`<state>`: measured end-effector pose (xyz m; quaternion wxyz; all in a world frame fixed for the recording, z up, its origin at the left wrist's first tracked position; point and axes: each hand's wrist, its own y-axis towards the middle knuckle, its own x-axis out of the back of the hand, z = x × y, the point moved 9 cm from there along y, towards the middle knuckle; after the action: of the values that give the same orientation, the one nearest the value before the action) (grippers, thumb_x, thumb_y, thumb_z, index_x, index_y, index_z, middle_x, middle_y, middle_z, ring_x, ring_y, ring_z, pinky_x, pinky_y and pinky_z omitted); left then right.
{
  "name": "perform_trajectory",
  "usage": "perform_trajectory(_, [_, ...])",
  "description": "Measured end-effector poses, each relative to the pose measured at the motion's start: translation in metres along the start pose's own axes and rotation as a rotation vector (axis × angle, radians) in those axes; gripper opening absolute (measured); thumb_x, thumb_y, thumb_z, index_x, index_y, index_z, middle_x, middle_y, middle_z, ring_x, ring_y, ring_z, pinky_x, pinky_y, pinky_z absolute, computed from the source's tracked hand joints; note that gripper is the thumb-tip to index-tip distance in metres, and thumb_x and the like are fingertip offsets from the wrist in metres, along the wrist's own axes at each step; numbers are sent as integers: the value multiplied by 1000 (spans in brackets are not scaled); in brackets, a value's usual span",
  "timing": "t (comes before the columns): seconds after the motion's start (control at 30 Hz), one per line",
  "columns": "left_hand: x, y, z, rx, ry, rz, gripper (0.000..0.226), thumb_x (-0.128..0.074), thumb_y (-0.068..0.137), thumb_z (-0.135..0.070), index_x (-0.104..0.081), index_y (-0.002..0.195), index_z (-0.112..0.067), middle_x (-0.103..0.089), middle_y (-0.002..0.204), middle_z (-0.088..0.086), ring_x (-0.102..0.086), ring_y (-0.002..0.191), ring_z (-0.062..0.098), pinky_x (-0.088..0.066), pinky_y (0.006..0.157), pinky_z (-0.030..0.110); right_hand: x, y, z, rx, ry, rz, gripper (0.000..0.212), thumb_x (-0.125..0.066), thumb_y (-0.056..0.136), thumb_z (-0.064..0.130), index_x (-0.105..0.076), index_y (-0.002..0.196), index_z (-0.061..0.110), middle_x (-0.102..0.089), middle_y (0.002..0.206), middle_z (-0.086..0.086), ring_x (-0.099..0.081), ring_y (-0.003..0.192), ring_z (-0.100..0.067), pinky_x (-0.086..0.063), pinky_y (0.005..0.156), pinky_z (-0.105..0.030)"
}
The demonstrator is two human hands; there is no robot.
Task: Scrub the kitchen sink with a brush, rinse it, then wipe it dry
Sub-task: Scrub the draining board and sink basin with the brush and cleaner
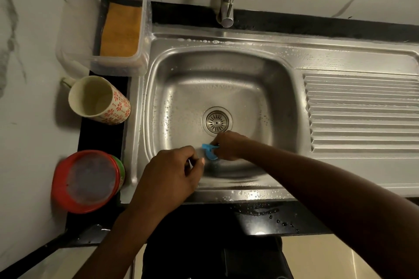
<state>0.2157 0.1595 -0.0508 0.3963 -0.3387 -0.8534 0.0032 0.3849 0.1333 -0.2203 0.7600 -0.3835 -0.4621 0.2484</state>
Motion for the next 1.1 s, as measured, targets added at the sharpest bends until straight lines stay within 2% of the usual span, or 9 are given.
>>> perform_trajectory(0.07, [3,-2,1,3,4,4,19,-68,95,-44,-60,80,-35,-59,60,-17,-63,61,2,-44,58,15,3,1,0,-3,-15,-34,40,-62,99,36,-68,135,20,-73,114,-1,-66,95,-16,-55,81,-32])
perform_trajectory(0.17, [10,-8,4,16,6,-28,21,-68,95,-44,-62,78,-32,-61,59,-14,-63,60,4,-48,55,21,11,-11,-24,-45,-85,-58,41,-60,99,43,-66,135,25,-71,121,-2,-63,98,-18,-48,80,-32])
perform_trajectory(0.3, [18,-18,5,12,12,-65,24,-69,94,-42,-61,76,-29,-61,57,-13,-62,57,7,-50,54,27,34,-35,-70,-167,-188,-72,43,-61,96,46,-64,129,19,-69,122,-5,-65,105,-23,-53,92,-39])
perform_trajectory(0.43, [22,-25,1,0,1,-85,25,-70,94,-42,-61,75,-29,-61,57,-12,-62,56,7,-53,55,31,48,-49,-71,-199,-209,-161,42,-60,97,45,-64,129,19,-68,124,-7,-66,109,-27,-52,91,-38])
perform_trajectory(0.6, [30,-30,-7,-32,-6,-89,24,-69,95,-43,-62,77,-29,-63,59,-11,-63,57,8,-55,58,33,56,-82,-50,-98,76,-361,37,-55,104,40,-63,138,28,-72,120,-10,-69,101,-27,-59,90,-45])
perform_trajectory(0.8, [39,-36,-19,-60,7,-85,24,-66,94,-45,-60,75,-31,-63,60,-12,-63,57,7,-55,57,34,67,-155,-61,-37,364,-622,46,-60,103,40,-56,149,33,-72,130,-5,-68,113,-27,-50,90,-33])
perform_trajectory(0.87, [41,-40,-24,-64,-1,-100,25,-63,92,-47,-61,75,-29,-63,60,-12,-63,57,7,-55,57,36,69,-177,-63,-10,430,-695,46,-61,102,41,-56,147,35,-74,122,-5,-71,104,-25,-51,86,-32])
perform_trajectory(0.97, [42,-48,-36,-68,-11,-142,26,-63,91,-48,-62,75,-28,-64,61,-12,-64,58,8,-55,56,38,67,-207,-67,-2,529,-760,38,-62,101,46,-55,136,33,-73,99,-6,-70,80,-19,-58,75,-39])
perform_trajectory(1.1, [37,-58,-55,-52,-30,-200,27,-72,93,-37,-62,70,-27,-63,59,-11,-63,57,10,-54,55,37,64,-236,-75,11,618,-860,25,-66,98,47,-56,111,29,-67,77,4,-63,66,-12,-48,60,-30])
